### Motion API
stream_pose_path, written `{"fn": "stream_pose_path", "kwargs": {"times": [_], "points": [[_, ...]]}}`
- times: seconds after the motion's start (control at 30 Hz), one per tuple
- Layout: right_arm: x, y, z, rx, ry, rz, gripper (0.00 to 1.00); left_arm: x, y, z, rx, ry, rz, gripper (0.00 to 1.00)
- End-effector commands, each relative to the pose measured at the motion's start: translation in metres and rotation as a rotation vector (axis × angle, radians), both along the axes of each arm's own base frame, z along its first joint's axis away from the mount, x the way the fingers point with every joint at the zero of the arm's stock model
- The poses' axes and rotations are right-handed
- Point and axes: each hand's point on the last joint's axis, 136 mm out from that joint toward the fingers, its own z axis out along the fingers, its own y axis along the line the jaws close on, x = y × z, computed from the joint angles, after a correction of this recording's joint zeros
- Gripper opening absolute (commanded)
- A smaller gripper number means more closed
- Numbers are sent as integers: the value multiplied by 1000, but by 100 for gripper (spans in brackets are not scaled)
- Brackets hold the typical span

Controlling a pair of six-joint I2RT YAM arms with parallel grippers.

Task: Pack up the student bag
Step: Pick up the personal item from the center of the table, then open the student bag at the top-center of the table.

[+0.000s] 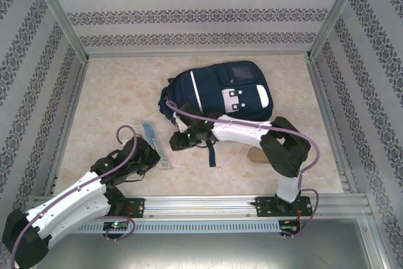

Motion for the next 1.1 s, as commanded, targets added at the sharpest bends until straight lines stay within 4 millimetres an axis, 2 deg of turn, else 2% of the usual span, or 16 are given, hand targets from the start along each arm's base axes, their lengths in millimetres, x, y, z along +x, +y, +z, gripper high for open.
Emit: {"fn": "stream_pose_path", "kwargs": {"times": [0.0,0.13,0.3,0.5,0.73,0.83,0.9,1.03,1.07], "points": [[38,-22,48,-77,-193,-47,35,9,13,22,72,-57,26,0],[85,-43,67,-180,-316,-132,42,17,10,40,85,-85,11,0],[134,-50,69,-257,-379,-176,45,26,6,55,120,-100,-14,0],[172,-39,57,-325,-415,-168,46,32,5,63,126,-97,-22,0],[204,-39,26,-462,-439,-193,47,36,6,67,123,-89,-30,0],[208,-48,11,-527,-428,-198,40,40,5,70,119,-90,-32,0],[208,-51,8,-541,-427,-197,29,44,4,74,109,-97,-34,0],[207,-53,23,-523,-456,-199,0,55,0,80,96,-105,-47,0],[208,-53,33,-506,-470,-203,0,59,-1,81,89,-106,-49,0]]}}
